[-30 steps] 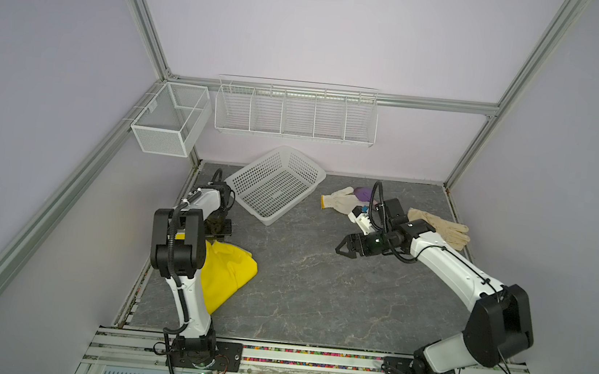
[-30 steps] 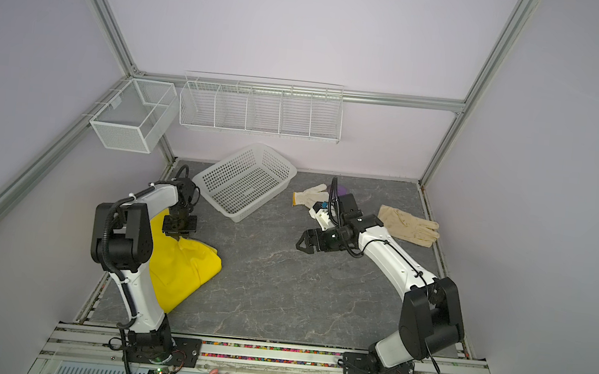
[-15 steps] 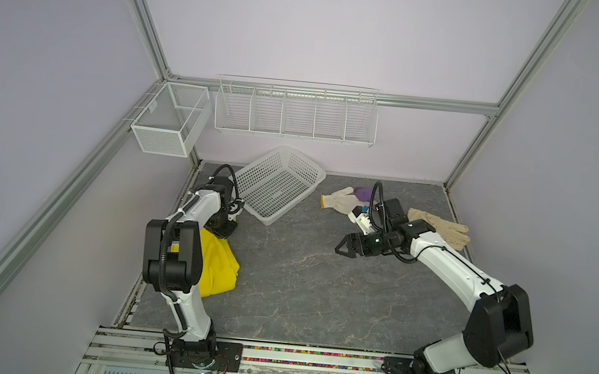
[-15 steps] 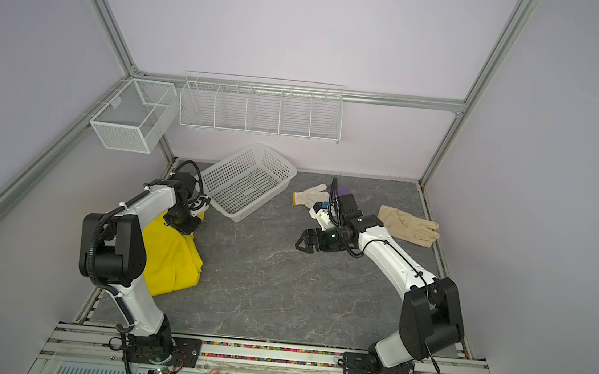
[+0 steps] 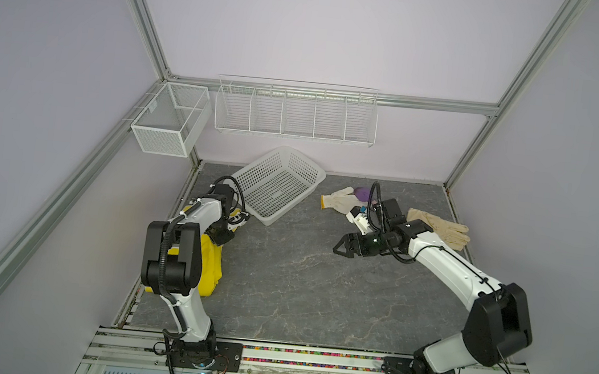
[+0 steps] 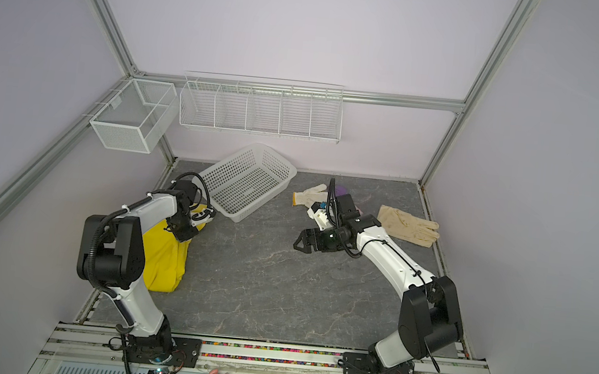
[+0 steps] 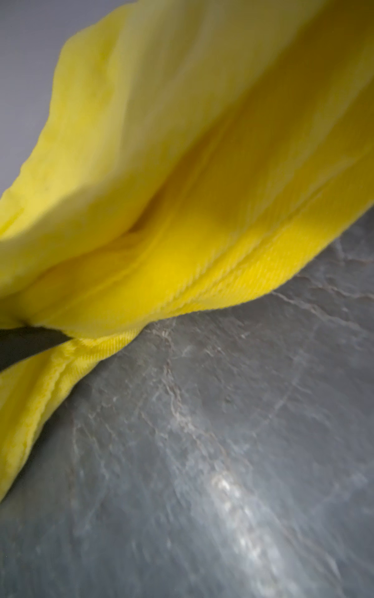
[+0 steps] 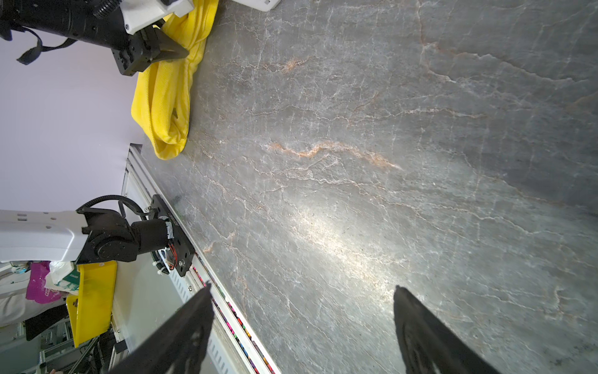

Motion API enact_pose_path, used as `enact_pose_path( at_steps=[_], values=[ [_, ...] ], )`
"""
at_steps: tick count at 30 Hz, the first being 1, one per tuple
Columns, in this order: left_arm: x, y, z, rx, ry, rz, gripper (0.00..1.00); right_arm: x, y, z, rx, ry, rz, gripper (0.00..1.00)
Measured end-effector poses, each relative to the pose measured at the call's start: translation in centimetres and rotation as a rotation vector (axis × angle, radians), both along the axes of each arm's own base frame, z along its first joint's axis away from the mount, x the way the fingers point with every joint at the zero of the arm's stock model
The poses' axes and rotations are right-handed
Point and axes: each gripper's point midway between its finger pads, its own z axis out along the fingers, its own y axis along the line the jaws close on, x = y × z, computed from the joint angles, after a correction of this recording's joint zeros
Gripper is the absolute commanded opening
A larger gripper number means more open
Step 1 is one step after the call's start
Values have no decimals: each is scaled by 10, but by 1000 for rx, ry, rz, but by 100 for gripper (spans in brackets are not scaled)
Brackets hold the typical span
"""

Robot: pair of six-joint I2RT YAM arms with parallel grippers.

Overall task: Fold and stack the trousers
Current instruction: Rotate the trousers at the middle-left of the table.

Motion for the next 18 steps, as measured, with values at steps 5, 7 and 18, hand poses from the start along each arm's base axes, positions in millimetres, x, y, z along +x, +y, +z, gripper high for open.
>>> enact_pose_path(
  at_steps=[5,7,18],
  values=[
    [14,-2,11,-7,-50,4,53,0,3,0,2,-2,2,88],
    [20,-6,17,-27,-68,11,59,0,3,-1,0,-1,1,88],
    [16,-39,72,-234,-164,178,66,21,-1,23,4,-69,-20,89]
  ],
)
